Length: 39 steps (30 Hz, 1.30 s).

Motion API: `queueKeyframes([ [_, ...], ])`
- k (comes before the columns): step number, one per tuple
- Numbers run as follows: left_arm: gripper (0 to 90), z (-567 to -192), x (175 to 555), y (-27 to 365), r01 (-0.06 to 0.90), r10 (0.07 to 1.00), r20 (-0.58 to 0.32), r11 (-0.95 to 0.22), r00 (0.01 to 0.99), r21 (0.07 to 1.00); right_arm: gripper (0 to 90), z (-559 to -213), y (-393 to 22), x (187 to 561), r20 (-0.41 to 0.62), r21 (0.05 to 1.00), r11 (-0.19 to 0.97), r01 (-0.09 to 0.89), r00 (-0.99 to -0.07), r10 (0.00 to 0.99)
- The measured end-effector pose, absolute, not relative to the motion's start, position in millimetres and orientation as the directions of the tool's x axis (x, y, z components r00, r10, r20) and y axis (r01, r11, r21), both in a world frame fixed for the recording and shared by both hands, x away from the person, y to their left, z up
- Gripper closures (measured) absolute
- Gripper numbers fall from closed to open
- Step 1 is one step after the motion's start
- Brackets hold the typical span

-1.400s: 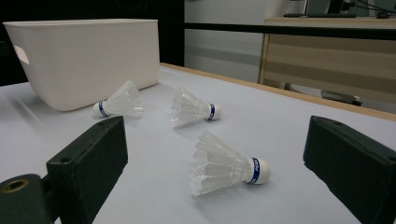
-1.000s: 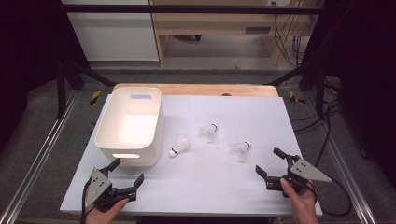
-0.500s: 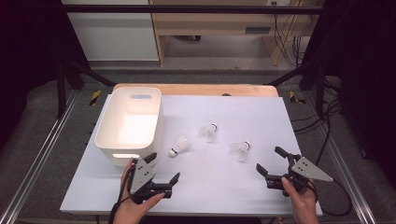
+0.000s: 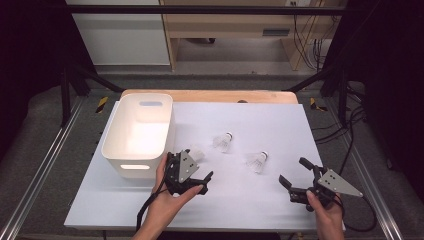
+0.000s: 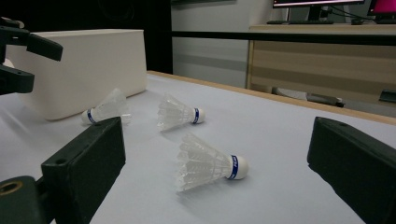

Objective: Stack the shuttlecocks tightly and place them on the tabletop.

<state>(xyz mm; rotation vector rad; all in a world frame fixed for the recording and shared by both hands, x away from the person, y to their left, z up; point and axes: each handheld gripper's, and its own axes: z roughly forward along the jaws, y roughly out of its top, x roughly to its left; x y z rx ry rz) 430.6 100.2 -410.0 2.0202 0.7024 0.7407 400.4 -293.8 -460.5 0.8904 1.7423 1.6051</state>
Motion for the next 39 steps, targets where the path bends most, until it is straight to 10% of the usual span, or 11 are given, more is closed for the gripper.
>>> queueKeyframes([
  [39,4.9,-428.8,484.2,86.6,0.383,0.811,0.162,-0.429,0.563,0.818,4.0,-463.6,-278.6,400.9,-0.037,0.989,0.119,0.093,-0.615,0.787],
])
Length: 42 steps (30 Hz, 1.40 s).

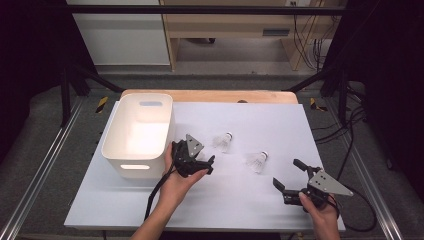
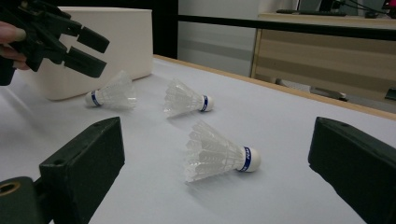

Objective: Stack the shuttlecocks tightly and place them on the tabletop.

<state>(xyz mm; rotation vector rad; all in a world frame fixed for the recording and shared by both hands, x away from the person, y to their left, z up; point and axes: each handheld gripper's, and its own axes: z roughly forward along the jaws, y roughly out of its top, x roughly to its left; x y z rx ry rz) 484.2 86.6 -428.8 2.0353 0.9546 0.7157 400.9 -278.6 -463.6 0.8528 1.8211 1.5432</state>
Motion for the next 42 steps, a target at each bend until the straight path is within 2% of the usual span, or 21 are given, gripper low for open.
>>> queueKeyframes([
  [13,5.7,-454.8,497.1,89.7,0.456,0.842,0.106,-0.386,0.529,0.802,4.0,-464.2,-277.5,400.3,-0.038,0.988,0.124,0.097,-0.620,0.784],
  [21,6.3,-461.1,503.7,92.3,0.466,0.857,0.099,-0.368,0.506,0.804,4.0,-464.8,-276.5,400.7,-0.036,0.986,0.129,0.103,-0.626,0.779],
  [36,10.9,-470.3,509.2,89.3,0.498,0.860,0.107,-0.385,0.498,0.777,4.0,-465.2,-275.0,400.8,-0.038,0.985,0.134,0.105,-0.631,0.775],
  [39,14.0,-472.9,508.9,86.6,0.484,0.858,0.153,-0.414,0.490,0.771,4.0,-465.0,-274.9,400.6,-0.038,0.985,0.135,0.106,-0.633,0.773],
  [42,15.7,-475.2,509.3,84.2,0.493,0.857,0.148,-0.416,0.493,0.764,3.9,-465.3,-274.6,400.9,-0.031,0.985,0.131,0.112,-0.633,0.773],
])
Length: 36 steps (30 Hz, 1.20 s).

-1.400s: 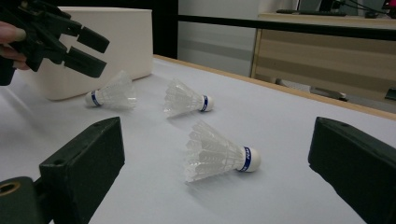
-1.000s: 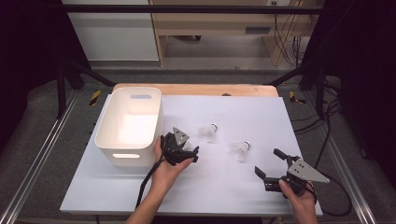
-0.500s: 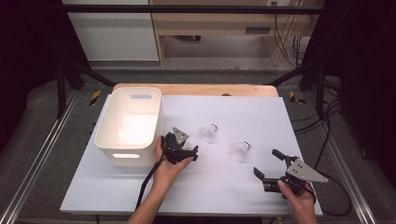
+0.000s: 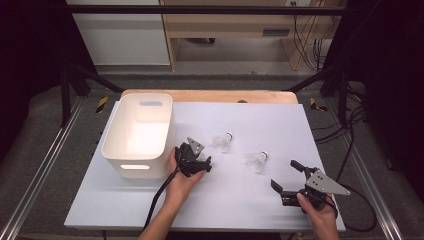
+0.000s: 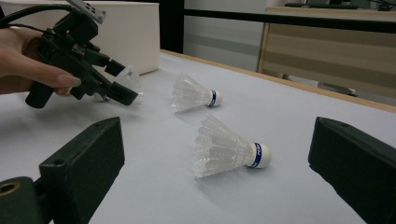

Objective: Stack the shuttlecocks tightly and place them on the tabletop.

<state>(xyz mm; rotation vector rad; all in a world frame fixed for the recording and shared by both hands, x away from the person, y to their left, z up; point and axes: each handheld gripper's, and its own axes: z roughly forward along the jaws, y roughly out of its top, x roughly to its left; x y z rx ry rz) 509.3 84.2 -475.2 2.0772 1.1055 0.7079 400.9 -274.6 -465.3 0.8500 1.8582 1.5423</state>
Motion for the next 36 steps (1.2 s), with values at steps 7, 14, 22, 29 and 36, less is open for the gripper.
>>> queueKeyframes([
  [7,26.7,-477.5,510.8,84.8,0.518,0.867,0.148,-0.413,0.476,0.749,3.8,-465.3,-275.5,401.2,-0.033,0.985,0.131,0.109,-0.633,0.773],
  [14,38.5,-474.4,509.9,86.4,0.508,0.866,0.148,-0.409,0.477,0.758,3.9,-465.2,-275.9,401.2,-0.027,0.986,0.126,0.111,-0.635,0.772],
  [22,44.4,-470.8,507.6,85.8,0.480,0.855,0.149,-0.413,0.496,0.774,3.8,-465.4,-276.0,401.4,-0.027,0.985,0.128,0.113,-0.635,0.772],
  [29,45.3,-468.8,504.6,83.4,0.461,0.837,0.136,-0.419,0.530,0.782,3.8,-465.6,-276.0,401.4,-0.029,0.985,0.129,0.113,-0.634,0.773],
  [36,46.2,-465.7,498.7,80.4,0.433,0.803,0.133,-0.443,0.581,0.785,3.8,-465.6,-276.0,401.5,-0.031,0.985,0.132,0.112,-0.634,0.773],
])
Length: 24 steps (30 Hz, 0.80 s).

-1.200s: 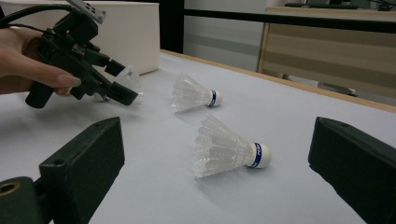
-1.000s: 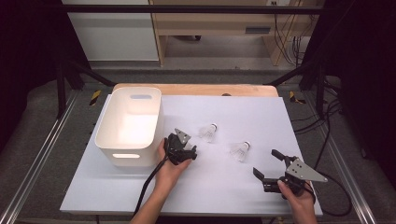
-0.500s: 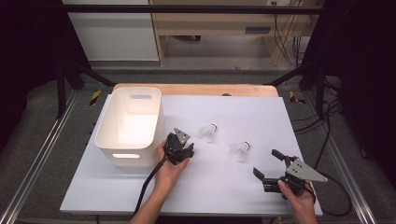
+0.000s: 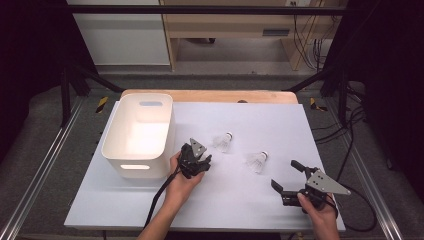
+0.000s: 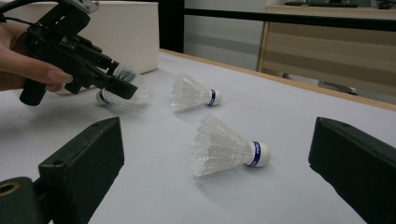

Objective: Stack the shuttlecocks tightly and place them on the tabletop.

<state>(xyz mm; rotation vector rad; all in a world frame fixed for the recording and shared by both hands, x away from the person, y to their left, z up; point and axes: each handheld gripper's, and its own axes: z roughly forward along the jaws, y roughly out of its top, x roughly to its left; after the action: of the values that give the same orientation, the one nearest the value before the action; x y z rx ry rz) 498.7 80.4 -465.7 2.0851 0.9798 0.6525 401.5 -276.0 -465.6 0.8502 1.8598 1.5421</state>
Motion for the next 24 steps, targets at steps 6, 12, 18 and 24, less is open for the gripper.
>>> queueKeyframes([
  [6,46.4,-464.8,492.3,75.0,0.410,0.770,0.134,-0.468,0.624,0.783,3.7,-465.8,-275.8,401.4,-0.033,0.984,0.136,0.116,-0.631,0.775],
  [12,46.9,-461.3,484.5,67.7,0.366,0.712,0.153,-0.518,0.685,0.773,3.7,-465.6,-275.7,401.3,-0.033,0.984,0.136,0.117,-0.630,0.776],
  [18,46.8,-460.6,482.7,64.3,0.343,0.674,0.179,-0.565,0.717,0.751,3.8,-465.4,-275.4,401.2,-0.040,0.983,0.143,0.113,-0.632,0.774],
  [24,46.0,-460.1,482.5,64.6,0.328,0.648,0.186,-0.586,0.739,0.741,3.8,-464.3,-274.8,399.9,-0.050,0.983,0.151,0.108,-0.632,0.774],
])
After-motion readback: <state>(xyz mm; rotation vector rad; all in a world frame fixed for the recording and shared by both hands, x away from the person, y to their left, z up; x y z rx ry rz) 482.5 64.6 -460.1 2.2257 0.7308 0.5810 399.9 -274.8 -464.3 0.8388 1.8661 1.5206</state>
